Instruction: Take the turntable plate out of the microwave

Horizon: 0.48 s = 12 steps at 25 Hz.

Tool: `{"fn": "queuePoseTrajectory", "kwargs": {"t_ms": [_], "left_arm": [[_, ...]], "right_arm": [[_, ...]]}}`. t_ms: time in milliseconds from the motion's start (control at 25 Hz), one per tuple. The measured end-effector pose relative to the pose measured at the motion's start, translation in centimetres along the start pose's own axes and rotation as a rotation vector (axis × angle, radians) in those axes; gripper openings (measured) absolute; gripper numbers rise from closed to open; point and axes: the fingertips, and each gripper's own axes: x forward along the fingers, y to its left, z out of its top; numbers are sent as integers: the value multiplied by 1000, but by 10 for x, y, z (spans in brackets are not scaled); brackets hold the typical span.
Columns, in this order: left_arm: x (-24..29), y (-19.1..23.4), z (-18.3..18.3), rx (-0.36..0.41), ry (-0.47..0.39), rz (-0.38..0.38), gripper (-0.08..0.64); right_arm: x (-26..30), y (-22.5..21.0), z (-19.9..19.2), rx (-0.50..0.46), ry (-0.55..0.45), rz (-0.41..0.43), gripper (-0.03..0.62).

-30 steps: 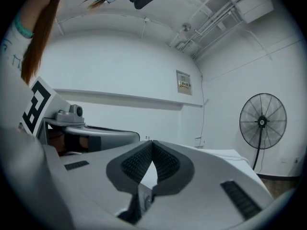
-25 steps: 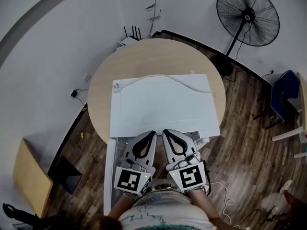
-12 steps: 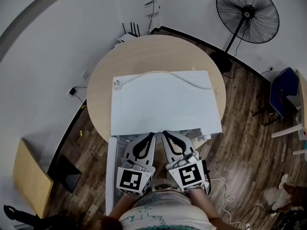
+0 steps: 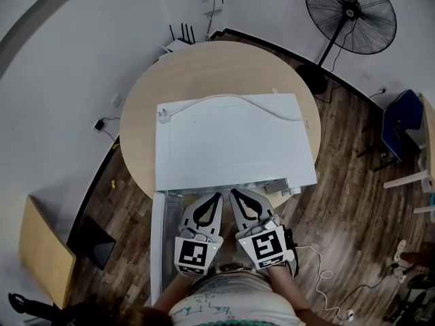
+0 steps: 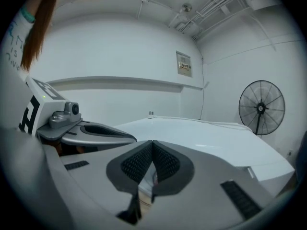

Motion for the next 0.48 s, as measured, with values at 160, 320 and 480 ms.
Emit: {"fn": "queuePoseTrajectory", "kwargs": {"t_ms": [160, 320, 480], "left_arm": [[2, 4, -21, -19, 50, 3, 15], [5, 12, -41, -28, 98, 16, 15], [10, 21, -59, -54, 135, 39, 15]], "right_arm": [[5, -1, -19, 23, 37, -1, -9], [12, -2, -40, 22, 76, 4, -9], [20, -5, -58, 20, 118, -1, -9]]}}
